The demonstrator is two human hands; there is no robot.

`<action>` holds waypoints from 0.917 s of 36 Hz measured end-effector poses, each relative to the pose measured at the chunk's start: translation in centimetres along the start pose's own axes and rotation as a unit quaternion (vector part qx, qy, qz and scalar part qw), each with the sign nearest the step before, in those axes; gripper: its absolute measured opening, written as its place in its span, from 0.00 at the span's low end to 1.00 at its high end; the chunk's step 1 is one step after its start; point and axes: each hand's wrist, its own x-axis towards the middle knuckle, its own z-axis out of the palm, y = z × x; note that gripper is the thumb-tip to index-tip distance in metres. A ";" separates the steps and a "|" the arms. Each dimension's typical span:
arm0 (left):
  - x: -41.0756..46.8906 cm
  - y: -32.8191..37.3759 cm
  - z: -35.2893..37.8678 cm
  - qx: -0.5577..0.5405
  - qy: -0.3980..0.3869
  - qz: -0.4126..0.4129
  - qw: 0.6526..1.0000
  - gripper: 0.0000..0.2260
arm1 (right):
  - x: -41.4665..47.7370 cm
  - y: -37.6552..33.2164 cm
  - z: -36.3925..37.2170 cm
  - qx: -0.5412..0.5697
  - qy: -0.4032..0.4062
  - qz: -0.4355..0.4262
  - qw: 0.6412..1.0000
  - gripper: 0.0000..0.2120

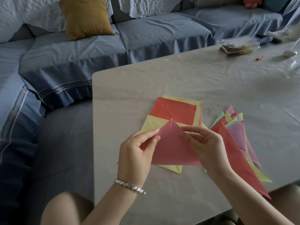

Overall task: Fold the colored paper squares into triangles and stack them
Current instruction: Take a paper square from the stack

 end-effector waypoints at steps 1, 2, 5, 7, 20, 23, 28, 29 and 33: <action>0.0 0.0 0.0 0.000 0.000 0.000 1.000 0.09 | 0.0 0.0 0.0 -0.002 -0.001 -0.001 1.000 0.10; 0.0 0.0 -0.1 -0.001 0.000 0.001 1.000 0.09 | 0.0 -0.1 0.0 -0.002 -0.002 -0.002 1.000 0.10; -0.1 0.0 -0.2 0.001 0.002 0.001 1.000 0.09 | -0.1 -0.2 0.0 0.004 -0.006 -0.004 1.000 0.10; -0.1 0.1 -0.3 0.005 0.004 0.004 1.000 0.09 | -0.2 -0.3 0.0 0.007 -0.009 -0.005 1.000 0.10; -0.3 0.0 -0.5 0.023 0.009 0.022 0.999 0.08 | -0.1 -0.2 0.0 -0.006 -0.017 -0.002 1.000 0.09; -0.4 0.1 -0.5 0.021 0.002 0.014 1.000 0.08 | -0.1 0.0 -0.2 -0.012 -0.021 -0.001 1.000 0.09; -0.3 0.0 -0.4 0.029 -0.036 -0.025 0.999 0.09 | 0.3 0.3 -0.7 -0.108 -0.084 -0.008 0.991 0.12; -0.2 0.0 -0.4 0.025 -0.056 -0.032 0.998 0.11 | 0.5 0.2 -0.9 -0.151 -0.121 -0.013 0.981 0.14; 0.0 -0.3 -0.5 0.034 -0.154 -0.020 0.987 0.12 | 1.1 -0.3 -1.1 -0.304 -0.259 -0.032 0.916 0.12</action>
